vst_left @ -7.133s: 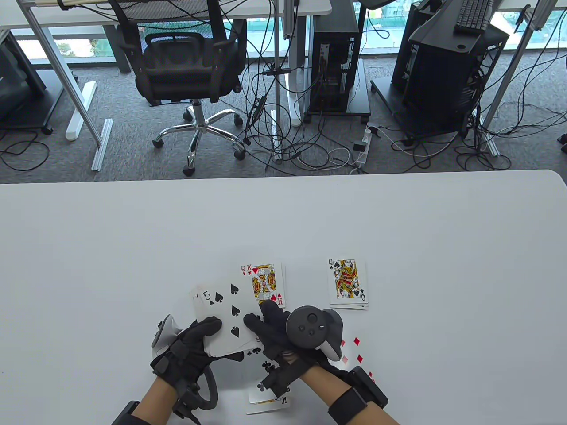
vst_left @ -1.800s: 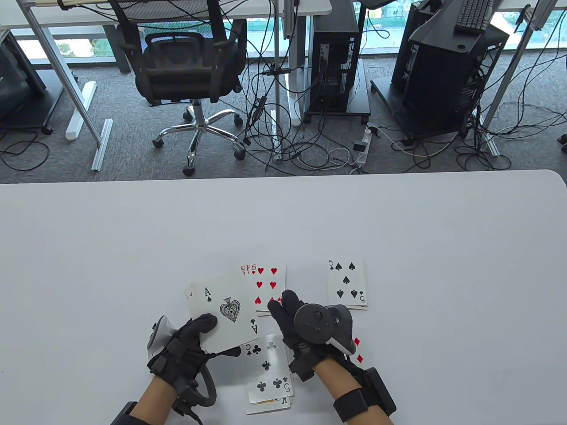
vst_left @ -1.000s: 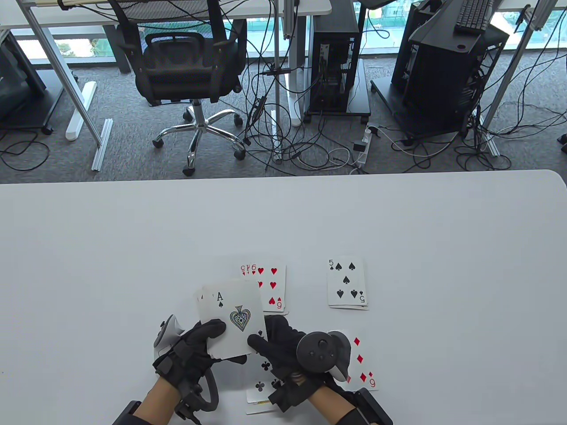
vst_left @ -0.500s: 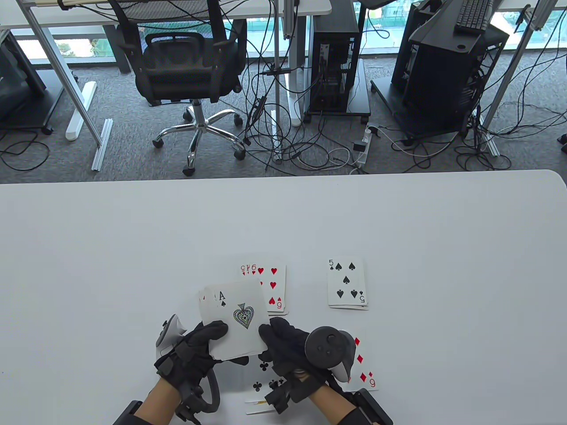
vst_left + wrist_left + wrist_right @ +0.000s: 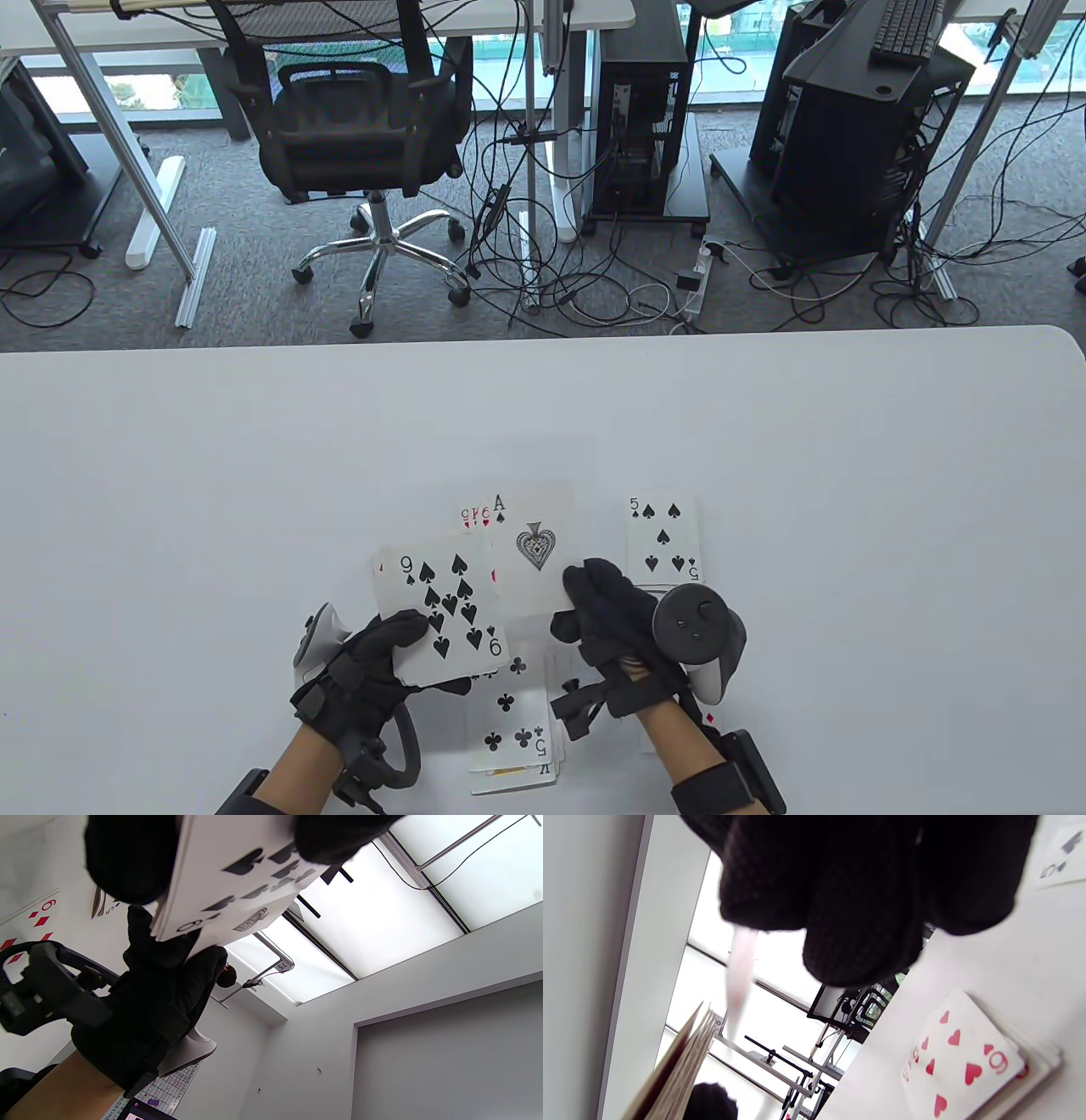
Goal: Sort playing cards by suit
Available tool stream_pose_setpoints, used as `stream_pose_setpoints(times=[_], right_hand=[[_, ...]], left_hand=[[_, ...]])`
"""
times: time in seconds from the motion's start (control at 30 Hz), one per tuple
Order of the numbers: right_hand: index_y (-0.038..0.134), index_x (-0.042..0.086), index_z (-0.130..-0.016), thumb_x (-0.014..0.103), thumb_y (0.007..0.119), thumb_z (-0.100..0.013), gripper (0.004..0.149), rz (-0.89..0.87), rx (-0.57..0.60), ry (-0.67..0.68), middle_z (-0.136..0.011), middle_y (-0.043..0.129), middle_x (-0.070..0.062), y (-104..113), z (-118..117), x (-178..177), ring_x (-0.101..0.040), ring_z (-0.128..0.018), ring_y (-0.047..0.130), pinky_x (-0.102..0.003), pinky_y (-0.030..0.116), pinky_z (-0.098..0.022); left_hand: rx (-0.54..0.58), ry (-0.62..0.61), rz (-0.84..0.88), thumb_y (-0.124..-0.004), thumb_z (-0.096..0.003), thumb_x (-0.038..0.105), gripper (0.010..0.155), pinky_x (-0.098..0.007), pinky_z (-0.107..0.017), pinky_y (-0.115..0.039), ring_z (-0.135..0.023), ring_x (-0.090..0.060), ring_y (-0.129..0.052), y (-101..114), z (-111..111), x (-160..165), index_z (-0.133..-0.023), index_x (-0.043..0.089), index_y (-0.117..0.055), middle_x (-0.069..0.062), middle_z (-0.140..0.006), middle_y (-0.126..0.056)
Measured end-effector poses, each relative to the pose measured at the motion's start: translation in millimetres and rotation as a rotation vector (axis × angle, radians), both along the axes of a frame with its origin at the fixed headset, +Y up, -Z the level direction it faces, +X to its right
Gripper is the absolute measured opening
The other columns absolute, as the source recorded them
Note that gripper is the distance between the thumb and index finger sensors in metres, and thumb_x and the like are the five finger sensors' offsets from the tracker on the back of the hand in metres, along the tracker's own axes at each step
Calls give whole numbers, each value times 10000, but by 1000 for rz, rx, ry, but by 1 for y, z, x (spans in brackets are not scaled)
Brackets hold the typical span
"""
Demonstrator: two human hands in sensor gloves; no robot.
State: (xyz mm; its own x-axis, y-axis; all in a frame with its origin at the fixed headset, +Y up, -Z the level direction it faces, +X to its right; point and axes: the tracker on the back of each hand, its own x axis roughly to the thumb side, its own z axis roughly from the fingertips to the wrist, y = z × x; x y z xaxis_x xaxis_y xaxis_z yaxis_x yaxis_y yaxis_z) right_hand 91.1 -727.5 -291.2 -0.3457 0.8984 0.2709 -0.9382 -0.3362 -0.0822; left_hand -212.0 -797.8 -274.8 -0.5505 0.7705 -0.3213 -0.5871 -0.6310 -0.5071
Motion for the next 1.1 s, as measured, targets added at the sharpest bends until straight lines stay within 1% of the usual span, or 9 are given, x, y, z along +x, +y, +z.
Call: stream_pose_setpoints(times=[0.13, 0.23, 0.33, 0.4, 0.5, 0.63, 0.77, 0.97, 1.1], right_hand=[[752, -134, -715, 224, 645, -554, 407, 104, -78, -96, -343, 933, -45, 3, -20, 35, -260, -244, 984, -485, 847, -320], [757, -136, -714, 223, 651, -550, 409, 316, -174, -166, -335, 934, -48, 2, -41, 59, -263, -234, 983, -488, 846, -316], [761, -139, -713, 223, 656, -546, 413, 483, -286, -237, -325, 934, -48, -6, -58, 77, -262, -220, 980, -490, 846, -311], [762, -143, -713, 225, 659, -545, 418, 540, -366, -243, -320, 933, -50, -14, -65, 82, -265, -216, 978, -493, 844, -310], [768, -156, -708, 226, 669, -542, 428, 644, -429, -283, -307, 934, -58, -26, -72, 83, -273, -202, 974, -497, 842, -300], [775, -170, -705, 256, 676, -543, 467, 926, -512, -289, -298, 933, -56, -37, -79, 74, -267, -199, 968, -491, 842, -297], [776, -178, -702, 280, 676, -543, 496, 1113, -532, -265, -302, 930, -50, -43, -83, 65, -248, -204, 963, -484, 844, -300], [772, -177, -707, 303, 665, -548, 517, 1287, -508, -246, -304, 929, -56, -47, -84, 51, -247, -192, 956, -487, 841, -300], [767, -169, -735, 329, 657, -551, 542, 1350, -512, -260, -331, 935, -69, -44, -83, 47, -274, -219, 964, -499, 835, -315]], left_hand=[[-7, 1, -1, -655, -641, 381, 561, -482, -532, -823, -930, -408, -740, 0, 1, 0, -1113, 235, -390, -74, -1130, -558], [-11, -3, -1, -655, -641, 380, 561, -483, -532, -822, -930, -409, -739, -1, 1, 0, -1113, 235, -389, -75, -1131, -555], [-4, 0, 1, -654, -641, 382, 561, -482, -533, -822, -930, -408, -738, 0, 1, -2, -1113, 233, -388, -73, -1131, -556], [-3, 3, 1, -654, -641, 382, 561, -482, -532, -823, -930, -408, -739, 0, 1, -2, -1112, 235, -388, -74, -1130, -557], [-4, 4, 1, -654, -642, 382, 561, -483, -532, -822, -929, -409, -740, 1, 1, -2, -1112, 235, -388, -74, -1130, -556], [-8, 5, 0, -654, -642, 382, 560, -479, -535, -823, -930, -408, -739, 1, 1, -3, -1112, 235, -388, -74, -1130, -557], [-10, 8, -4, -653, -642, 383, 560, -478, -535, -823, -930, -407, -740, 1, 2, -3, -1113, 235, -388, -75, -1130, -557], [-10, 8, -5, -654, -641, 383, 561, -479, -534, -823, -929, -409, -739, 2, 2, -3, -1113, 234, -389, -75, -1130, -556], [-10, 7, -6, -654, -642, 381, 561, -482, -532, -822, -928, -411, -739, 2, 2, -3, -1113, 233, -388, -75, -1130, -556]])
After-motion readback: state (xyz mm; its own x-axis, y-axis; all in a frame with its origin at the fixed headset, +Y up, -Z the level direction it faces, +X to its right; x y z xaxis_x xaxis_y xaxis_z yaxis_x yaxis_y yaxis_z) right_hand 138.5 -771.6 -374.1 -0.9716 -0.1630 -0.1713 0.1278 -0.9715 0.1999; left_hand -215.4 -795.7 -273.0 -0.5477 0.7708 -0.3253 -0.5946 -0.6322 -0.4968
